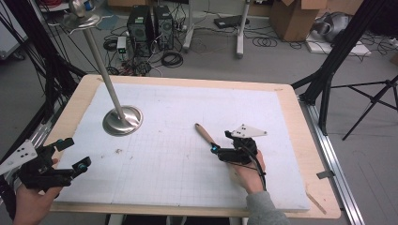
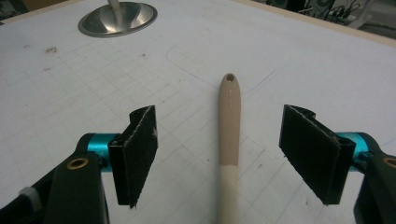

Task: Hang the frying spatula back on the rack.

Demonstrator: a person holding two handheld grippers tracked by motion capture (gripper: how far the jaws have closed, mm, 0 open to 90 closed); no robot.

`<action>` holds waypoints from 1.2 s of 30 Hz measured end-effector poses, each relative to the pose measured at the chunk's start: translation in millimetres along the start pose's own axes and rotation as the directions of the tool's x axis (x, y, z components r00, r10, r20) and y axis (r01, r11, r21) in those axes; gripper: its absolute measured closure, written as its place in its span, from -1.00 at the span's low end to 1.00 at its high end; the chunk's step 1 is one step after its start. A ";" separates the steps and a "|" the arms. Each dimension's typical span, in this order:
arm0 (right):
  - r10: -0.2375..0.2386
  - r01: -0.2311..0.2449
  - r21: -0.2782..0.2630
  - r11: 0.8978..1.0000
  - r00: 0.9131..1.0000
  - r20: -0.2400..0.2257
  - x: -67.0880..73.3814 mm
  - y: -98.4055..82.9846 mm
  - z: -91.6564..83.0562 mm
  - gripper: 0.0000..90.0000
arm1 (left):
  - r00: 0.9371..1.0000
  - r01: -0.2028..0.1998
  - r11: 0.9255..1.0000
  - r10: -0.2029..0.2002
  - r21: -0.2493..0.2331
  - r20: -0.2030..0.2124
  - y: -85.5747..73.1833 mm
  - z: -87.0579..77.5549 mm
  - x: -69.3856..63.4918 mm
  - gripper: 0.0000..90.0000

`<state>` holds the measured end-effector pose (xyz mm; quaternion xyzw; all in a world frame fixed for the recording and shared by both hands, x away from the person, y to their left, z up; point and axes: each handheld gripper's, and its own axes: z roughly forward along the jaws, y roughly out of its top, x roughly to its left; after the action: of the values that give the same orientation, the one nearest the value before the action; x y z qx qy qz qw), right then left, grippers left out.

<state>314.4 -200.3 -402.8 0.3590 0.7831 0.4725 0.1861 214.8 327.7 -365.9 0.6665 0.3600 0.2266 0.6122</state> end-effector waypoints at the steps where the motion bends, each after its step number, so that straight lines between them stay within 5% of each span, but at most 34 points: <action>1: 0.004 -0.004 0.006 1.000 1.000 0.004 -0.6 -1.6 1.5 -0.39 | 1.000 0.000 1.000 0.000 0.000 0.000 0.0 -0.1 -0.2 -0.96; 36: 0.013 -0.020 0.134 0.991 0.998 0.056 -8.2 -31.8 15.4 -0.38 | 1.000 0.007 1.000 -0.007 0.002 -0.006 -1.2 0.1 2.4 -0.96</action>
<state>317.4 -206.4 -438.4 0.3899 0.8048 0.4102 0.1790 216.1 329.5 -367.4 0.6652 0.3643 0.2262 0.6112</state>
